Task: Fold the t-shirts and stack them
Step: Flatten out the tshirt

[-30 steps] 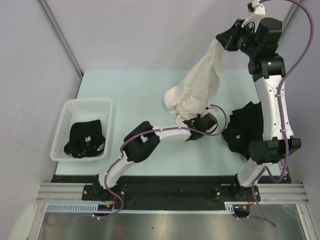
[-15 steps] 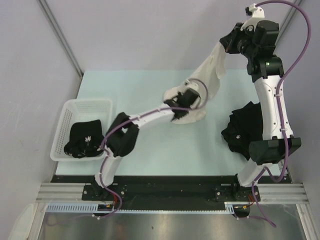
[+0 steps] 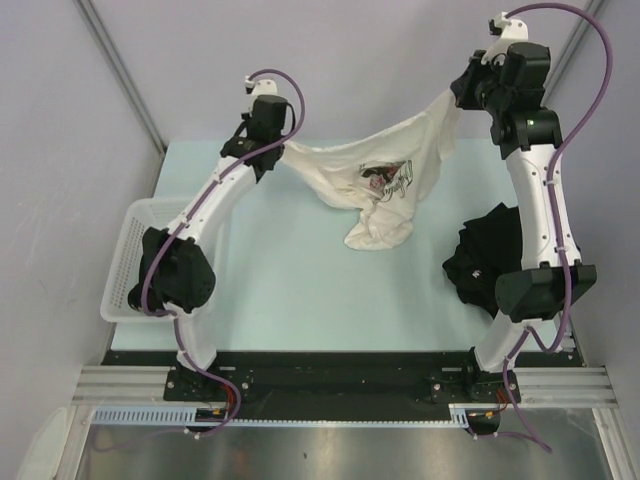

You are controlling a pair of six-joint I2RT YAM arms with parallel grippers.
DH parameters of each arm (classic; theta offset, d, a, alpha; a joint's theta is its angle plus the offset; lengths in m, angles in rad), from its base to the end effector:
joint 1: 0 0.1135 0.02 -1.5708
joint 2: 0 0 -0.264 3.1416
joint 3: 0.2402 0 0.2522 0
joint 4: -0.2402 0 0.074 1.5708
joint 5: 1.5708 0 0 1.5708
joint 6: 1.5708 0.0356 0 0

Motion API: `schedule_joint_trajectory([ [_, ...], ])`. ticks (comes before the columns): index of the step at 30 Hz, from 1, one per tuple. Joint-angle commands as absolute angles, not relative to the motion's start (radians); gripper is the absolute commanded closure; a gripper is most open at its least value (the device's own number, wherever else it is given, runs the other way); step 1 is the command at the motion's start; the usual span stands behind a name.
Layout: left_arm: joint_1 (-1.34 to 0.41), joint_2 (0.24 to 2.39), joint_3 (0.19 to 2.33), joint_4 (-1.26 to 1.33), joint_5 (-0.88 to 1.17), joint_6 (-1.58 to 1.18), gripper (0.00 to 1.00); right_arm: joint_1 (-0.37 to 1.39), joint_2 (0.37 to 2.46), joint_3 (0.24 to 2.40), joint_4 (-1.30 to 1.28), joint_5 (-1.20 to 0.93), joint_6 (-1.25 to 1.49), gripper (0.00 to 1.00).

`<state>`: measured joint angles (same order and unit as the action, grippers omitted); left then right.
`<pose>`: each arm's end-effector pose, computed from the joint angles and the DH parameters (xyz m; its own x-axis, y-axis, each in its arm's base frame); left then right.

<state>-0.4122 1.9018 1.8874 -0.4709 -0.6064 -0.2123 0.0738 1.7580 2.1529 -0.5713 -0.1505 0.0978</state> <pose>0.4140 -0.1589 0.3715 -0.3898 -0.0185 -0.9207 -0.2198 0.9728 0.0735 0.3782 0.0333 0.5033 -0.1957 0.0823 -0.9772 -0.2020 0.9717 0.1223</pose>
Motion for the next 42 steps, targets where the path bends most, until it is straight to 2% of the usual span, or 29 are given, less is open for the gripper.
schedule_joint_trajectory([
  [1,-0.339,1.833,1.988,-0.52,-0.617,-0.158,1.0,0.041,1.75,2.253,-0.534,-0.107,0.075,1.0],
  [7,-0.253,1.829,2.164,-0.574,-0.629,-0.118,1.0,0.009,1.758,2.312,-0.542,-0.06,0.049,1.0],
  [13,-0.124,1.73,2.175,-0.574,-0.535,-0.248,1.0,-0.032,1.756,2.4,-0.535,-0.014,0.06,1.0],
  [21,-0.113,1.623,2.29,-0.546,-0.459,-0.293,1.0,-0.032,1.709,2.525,-0.5,-0.02,0.097,1.0],
  [27,-0.112,1.519,2.26,-0.45,-0.491,-0.269,1.0,-0.034,1.658,2.481,-0.414,-0.011,0.083,1.0],
  [32,-0.104,1.644,2.2,-0.382,-0.543,-0.233,1.0,-0.046,1.804,2.473,-0.41,-0.006,0.097,1.0],
  [36,-0.066,1.753,2.18,-0.4,-0.499,-0.302,1.0,-0.055,1.974,2.448,-0.416,0.0,0.09,1.0],
  [39,-0.025,1.81,2.161,-0.42,-0.497,-0.353,1.0,-0.077,2.025,2.415,-0.425,0.031,0.094,1.0],
  [42,0.024,1.778,2.126,-0.423,-0.508,-0.365,1.0,-0.109,2.023,2.361,-0.428,0.012,0.087,1.0],
])
